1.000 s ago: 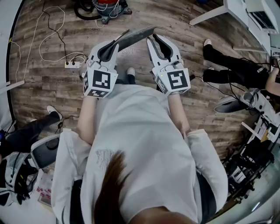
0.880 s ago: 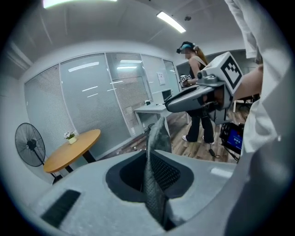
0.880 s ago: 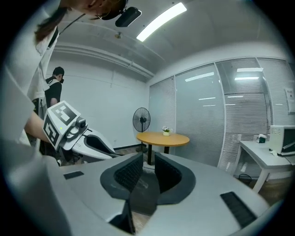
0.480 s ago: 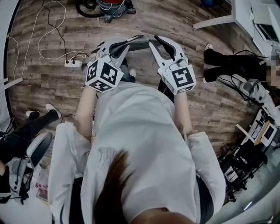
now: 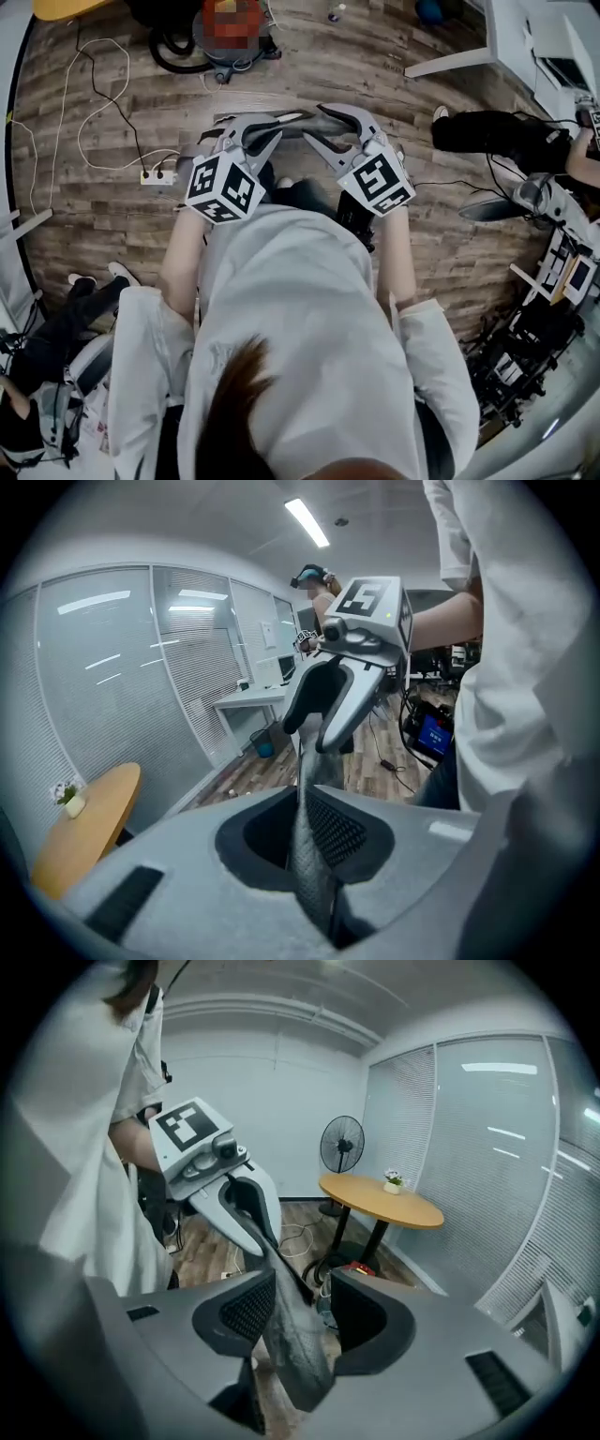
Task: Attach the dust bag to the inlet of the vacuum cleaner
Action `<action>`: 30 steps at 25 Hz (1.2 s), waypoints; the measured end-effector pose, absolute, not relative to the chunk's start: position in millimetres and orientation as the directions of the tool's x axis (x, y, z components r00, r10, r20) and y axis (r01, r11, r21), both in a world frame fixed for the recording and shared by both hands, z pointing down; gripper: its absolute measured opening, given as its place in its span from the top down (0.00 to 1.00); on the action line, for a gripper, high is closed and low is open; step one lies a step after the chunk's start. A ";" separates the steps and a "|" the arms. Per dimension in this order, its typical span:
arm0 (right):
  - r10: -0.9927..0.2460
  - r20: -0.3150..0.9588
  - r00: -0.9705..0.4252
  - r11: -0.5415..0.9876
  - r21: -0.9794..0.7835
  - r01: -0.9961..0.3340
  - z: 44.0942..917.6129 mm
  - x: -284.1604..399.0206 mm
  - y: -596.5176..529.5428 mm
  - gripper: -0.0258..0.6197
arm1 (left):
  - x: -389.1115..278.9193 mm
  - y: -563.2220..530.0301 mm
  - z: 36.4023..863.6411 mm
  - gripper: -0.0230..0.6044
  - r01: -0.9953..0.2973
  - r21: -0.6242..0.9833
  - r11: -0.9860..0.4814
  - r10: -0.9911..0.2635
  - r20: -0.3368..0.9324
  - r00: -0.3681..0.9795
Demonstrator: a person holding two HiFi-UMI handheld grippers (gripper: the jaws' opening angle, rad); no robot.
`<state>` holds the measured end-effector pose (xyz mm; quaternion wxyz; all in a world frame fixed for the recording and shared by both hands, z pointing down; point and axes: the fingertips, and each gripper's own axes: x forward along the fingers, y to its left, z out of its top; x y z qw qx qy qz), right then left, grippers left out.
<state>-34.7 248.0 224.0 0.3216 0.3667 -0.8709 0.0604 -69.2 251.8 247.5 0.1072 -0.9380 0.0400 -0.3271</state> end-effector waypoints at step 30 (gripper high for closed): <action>-0.365 0.765 -0.530 0.928 0.255 -0.270 280.3 87.3 92.3 0.86 | 61.1 105.1 284.9 0.90 -0.274 -0.196 -0.942 -0.335 0.632 0.698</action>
